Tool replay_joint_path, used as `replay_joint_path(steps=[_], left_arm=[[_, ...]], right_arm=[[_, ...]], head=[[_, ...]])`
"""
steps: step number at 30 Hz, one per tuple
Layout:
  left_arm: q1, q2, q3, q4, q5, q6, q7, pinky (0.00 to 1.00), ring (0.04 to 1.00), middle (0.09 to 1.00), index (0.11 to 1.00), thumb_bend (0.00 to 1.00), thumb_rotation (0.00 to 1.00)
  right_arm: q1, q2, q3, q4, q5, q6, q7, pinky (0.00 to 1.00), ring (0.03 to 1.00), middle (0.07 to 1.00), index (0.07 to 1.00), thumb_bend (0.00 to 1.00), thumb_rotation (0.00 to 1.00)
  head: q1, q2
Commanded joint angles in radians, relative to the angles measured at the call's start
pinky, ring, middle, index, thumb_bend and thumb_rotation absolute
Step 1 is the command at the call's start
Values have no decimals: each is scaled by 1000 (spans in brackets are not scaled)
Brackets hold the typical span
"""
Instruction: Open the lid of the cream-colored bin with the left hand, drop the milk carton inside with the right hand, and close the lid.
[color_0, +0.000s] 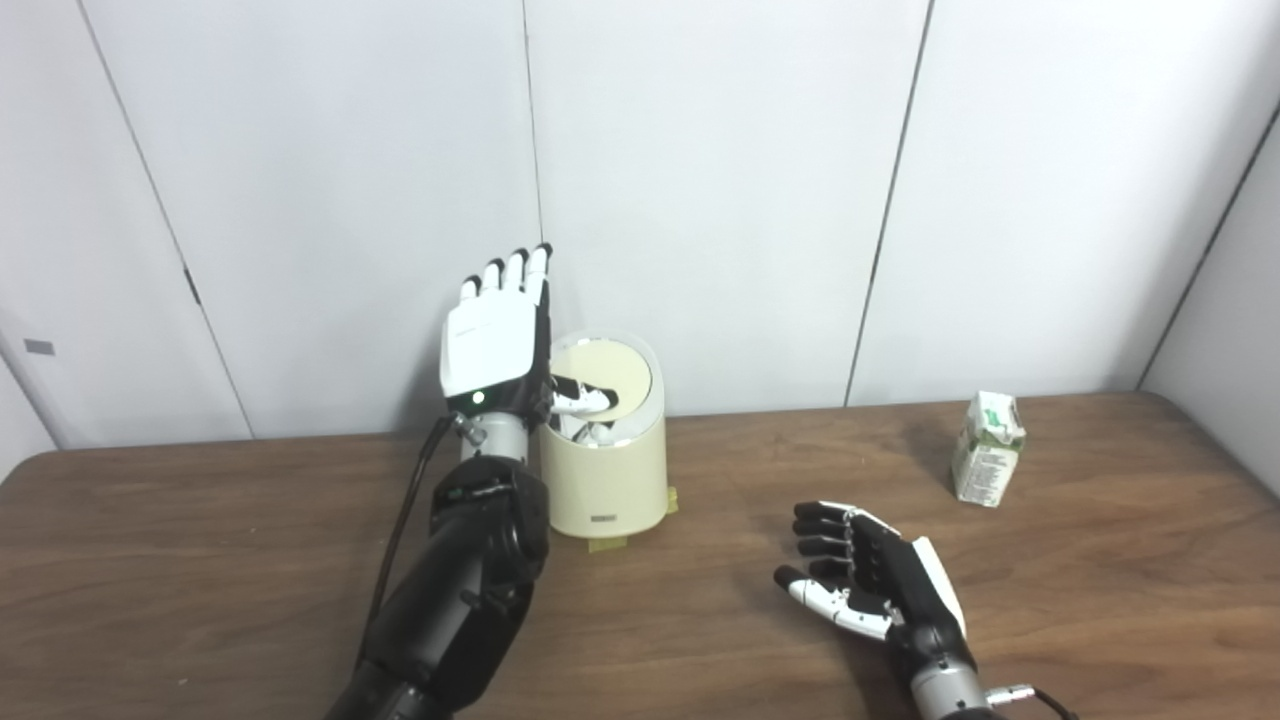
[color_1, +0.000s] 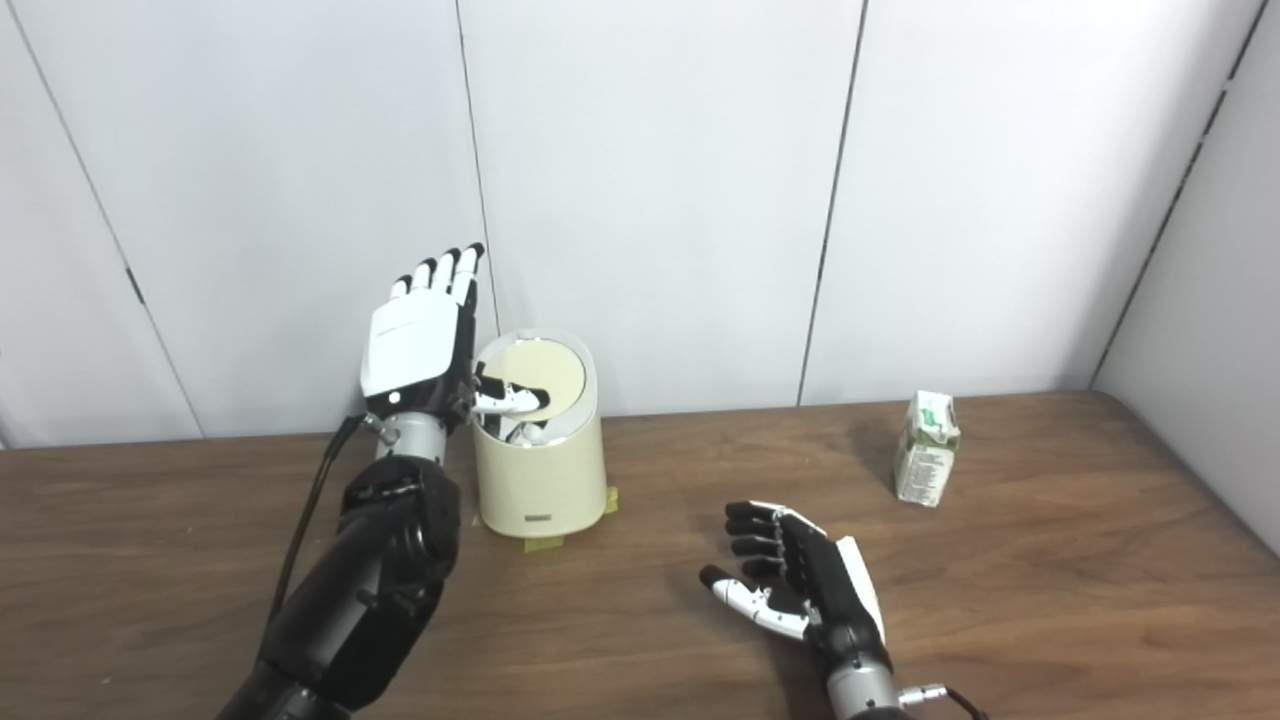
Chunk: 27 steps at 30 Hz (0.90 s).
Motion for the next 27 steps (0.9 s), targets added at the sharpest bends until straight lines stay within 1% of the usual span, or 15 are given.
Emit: replay_joint_path(steps=[1,2,8,13,15,20,21,22,27], left_arm=[[-70,19,-1,-12,34,-7,25,1000,1000,1000,1000,901,47],[-71,22,-6,-8,40,-4,24,1000,1000,1000,1000,925,42],[-72,38,-28,7,75,4,17,1000,1000,1000,1000,990,17],[-67,51,-44,-3,110,16,-23,1000,1000,1000,1000,1000,25],[-65,52,-47,1,114,16,-30,1000,1000,1000,1000,1000,38],[-59,50,-51,7,120,16,-62,1000,1000,1000,1000,1000,82],[-57,50,-52,8,122,16,-70,1000,1000,1000,1000,1000,101],[-55,51,-54,7,125,17,-78,1000,1000,1000,1000,1000,121],[-47,55,-60,30,130,15,-98,1000,1000,1000,1000,1000,144]], right_arm=[[-2,10,20,5,-7,42,20,611,683,699,688,325,114],[-2,10,19,5,-5,41,22,614,685,701,689,322,116],[-1,11,18,2,4,38,24,618,690,703,692,317,96],[0,10,16,3,8,35,24,614,686,700,688,319,102],[0,8,17,3,7,36,25,618,689,703,692,318,92],[3,11,18,-9,7,45,26,620,689,703,690,320,112],[3,10,19,-10,8,44,26,622,691,706,691,320,135],[4,9,20,-13,5,45,26,618,690,705,692,317,133],[6,11,18,-23,11,55,27,617,690,704,694,321,118]], head=[[-1,0],[-1,0],[0,0],[0,2],[-2,3],[-5,8],[-7,10],[-9,11],[-11,15]])
